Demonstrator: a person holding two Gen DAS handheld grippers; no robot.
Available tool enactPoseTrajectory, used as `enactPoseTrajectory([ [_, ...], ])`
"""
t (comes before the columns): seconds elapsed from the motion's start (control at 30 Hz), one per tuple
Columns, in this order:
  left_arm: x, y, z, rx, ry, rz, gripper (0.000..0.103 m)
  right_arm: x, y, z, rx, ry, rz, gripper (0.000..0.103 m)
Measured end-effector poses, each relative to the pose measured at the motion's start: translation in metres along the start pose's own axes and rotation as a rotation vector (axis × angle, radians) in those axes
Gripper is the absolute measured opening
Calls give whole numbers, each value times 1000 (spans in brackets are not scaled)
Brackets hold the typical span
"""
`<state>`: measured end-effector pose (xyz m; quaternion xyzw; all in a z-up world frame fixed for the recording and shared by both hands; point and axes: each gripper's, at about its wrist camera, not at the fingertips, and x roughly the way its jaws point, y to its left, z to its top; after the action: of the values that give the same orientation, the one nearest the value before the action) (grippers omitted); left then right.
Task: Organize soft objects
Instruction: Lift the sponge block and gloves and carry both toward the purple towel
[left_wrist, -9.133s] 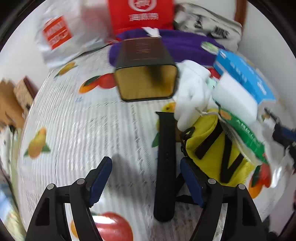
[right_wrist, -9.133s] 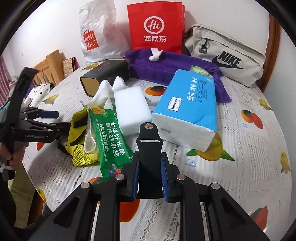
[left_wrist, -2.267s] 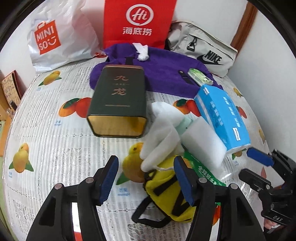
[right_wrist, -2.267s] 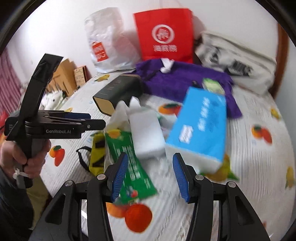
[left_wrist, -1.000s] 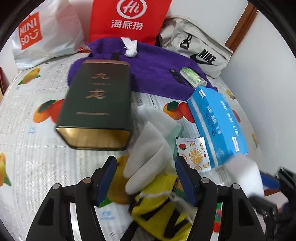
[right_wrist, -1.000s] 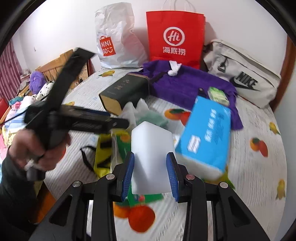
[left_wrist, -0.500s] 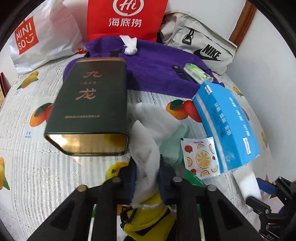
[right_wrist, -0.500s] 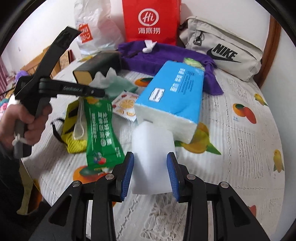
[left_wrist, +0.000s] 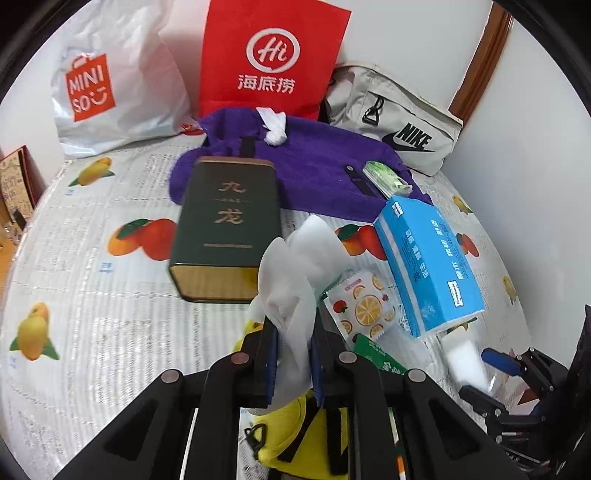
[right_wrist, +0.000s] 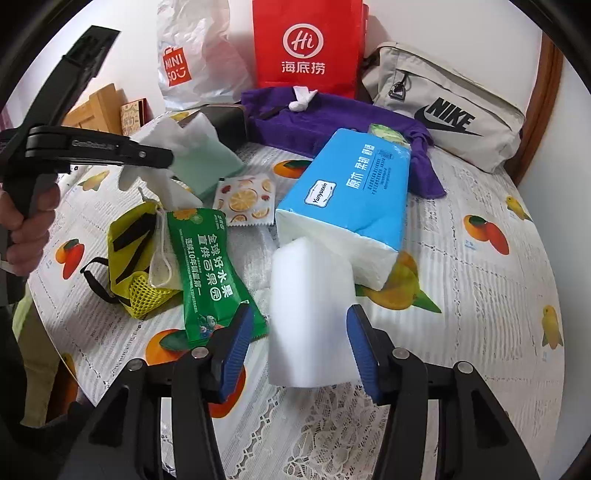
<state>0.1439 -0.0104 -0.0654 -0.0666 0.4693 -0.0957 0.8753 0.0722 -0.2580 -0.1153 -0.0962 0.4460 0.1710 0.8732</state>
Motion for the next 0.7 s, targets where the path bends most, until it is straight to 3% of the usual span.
enactPoseTrajectory([
  [0.13, -16, 8, -4, -12, -10, 15, 15, 0, -1, -2, 10, -4, -1, 62],
  [0.5, -27, 33, -27, -63, 8, 33, 16, 28, -7, -6, 63, 75, 3, 63],
  [0.57, -28, 37, -29, -76, 5, 34, 16, 29, -8, -7, 82, 71, 16, 61],
  [0.6, -29, 39, -30, -82, -1, 30, 16, 29, -9, -6, 89, 68, 27, 50],
  [0.7, -28, 43, -31, -94, -7, 28, 16, 22, -11, -6, 98, 45, 39, 50],
])
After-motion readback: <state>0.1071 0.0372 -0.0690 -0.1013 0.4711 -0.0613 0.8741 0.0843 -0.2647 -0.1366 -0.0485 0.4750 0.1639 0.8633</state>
